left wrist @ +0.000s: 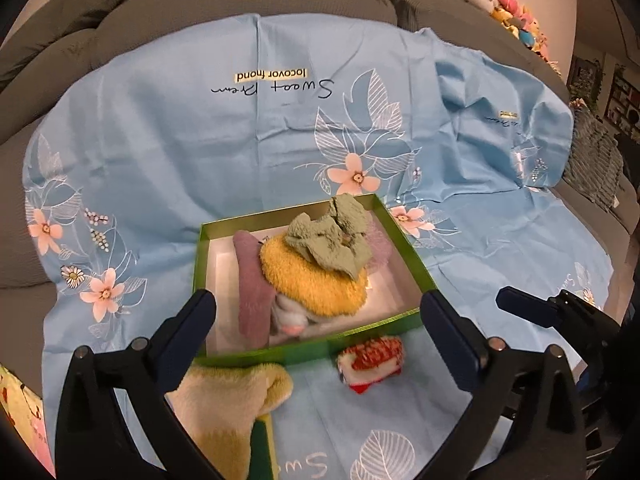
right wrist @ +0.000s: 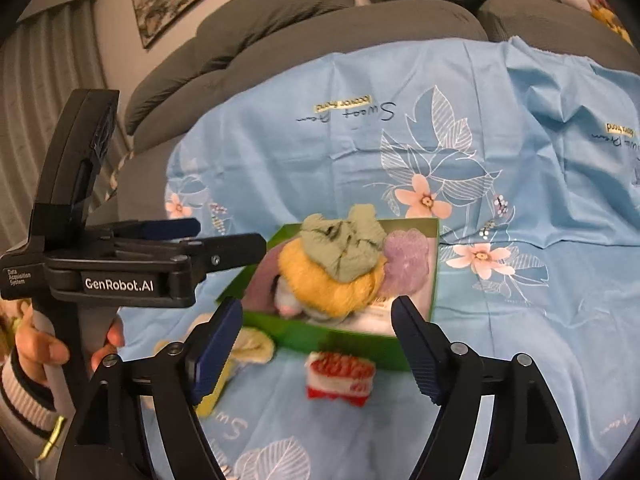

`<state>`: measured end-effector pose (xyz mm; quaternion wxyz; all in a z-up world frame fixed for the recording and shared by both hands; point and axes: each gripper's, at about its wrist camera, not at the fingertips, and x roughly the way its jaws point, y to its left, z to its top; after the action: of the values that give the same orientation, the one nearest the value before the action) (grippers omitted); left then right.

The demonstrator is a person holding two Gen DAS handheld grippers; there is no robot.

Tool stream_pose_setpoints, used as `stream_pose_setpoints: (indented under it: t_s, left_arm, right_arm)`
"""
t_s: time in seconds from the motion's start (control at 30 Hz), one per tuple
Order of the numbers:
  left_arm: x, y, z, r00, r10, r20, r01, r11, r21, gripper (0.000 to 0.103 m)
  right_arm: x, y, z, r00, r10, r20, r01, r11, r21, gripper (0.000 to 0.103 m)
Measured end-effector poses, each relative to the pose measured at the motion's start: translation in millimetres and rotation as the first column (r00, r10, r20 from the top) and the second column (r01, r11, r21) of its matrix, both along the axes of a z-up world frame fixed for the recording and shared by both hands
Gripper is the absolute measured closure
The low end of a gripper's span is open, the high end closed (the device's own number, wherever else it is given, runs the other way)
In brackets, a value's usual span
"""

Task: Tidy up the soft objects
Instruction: 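Move both grippers to the cream towel lying on the green sponge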

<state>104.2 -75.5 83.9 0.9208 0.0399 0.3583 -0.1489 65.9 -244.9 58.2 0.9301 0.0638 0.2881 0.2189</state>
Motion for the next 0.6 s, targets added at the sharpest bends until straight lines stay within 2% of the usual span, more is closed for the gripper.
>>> stream_pose_setpoints:
  t_s: [0.37,0.47,0.6]
  left_arm:
    - [-57.2,22.3,-5.4,1.0,0.009,0.019,-0.009,1.0,0.003,0.001]
    - [-68.5,46.3,-18.3,0.999,0.031,-0.034,-0.033,0.999,-0.035,0.001]
    - [-77.2,99.6,-43.4,0.98,0.124,-0.153,-0.141,0.985,-0.102,0.001]
  right_arm:
    - [-47.7,5.2,8.2,1.0,0.02,0.014,-0.02,0.999,0.03,0.021]
    - [-56.8,6.3,5.9,1.0,0.014,0.006,-0.015,0.999,0.046,0.02]
    - [-65.2,13.5,-5.6,0.999,0.027,-0.023,-0.026,0.999,0.021,0.02]
